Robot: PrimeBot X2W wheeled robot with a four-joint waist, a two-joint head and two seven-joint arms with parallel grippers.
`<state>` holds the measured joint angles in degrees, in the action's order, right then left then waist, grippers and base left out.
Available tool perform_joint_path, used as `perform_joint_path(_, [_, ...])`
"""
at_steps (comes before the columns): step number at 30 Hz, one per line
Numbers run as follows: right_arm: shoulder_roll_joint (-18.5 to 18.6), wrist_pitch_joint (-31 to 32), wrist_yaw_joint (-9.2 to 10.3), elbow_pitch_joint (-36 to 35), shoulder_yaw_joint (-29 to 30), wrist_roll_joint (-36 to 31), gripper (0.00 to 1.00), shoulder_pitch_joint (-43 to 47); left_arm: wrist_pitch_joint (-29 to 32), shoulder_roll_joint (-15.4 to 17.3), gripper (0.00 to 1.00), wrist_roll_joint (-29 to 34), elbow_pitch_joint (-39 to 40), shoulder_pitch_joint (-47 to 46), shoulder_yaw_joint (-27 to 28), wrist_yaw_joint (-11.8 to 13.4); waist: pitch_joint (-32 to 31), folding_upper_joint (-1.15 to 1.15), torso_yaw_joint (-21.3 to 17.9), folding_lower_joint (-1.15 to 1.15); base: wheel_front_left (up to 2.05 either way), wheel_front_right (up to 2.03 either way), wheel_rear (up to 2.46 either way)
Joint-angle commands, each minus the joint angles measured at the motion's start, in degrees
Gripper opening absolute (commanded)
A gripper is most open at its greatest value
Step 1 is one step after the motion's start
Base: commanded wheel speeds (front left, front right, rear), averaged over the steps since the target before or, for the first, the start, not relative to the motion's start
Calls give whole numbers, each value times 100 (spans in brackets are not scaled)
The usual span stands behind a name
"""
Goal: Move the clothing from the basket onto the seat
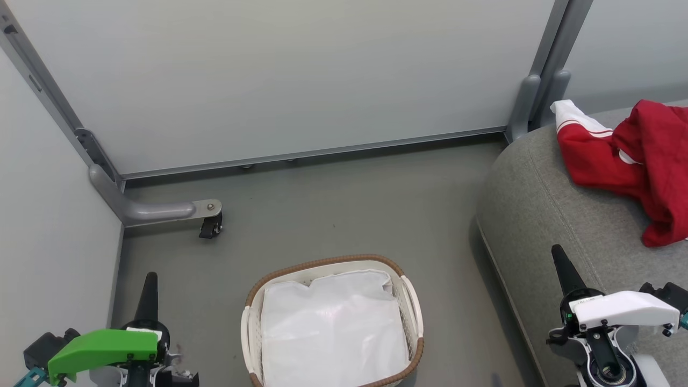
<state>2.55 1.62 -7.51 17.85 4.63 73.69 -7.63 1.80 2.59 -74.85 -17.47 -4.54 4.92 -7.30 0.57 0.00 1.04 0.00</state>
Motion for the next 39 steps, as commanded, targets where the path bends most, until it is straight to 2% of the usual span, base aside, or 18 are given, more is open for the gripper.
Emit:
perform_joint_path(1, [34,50,2,-76,28,139,0,48,31,37,0,-127,59,-131,25,-22,-1,0,-3,0,0,0,0])
perform_joint_path(39, [48,482,2,-382,194,1777,0,164,470,46,0,-1668,344,-204,168,-33,-36,0,-95,0,0,0,0])
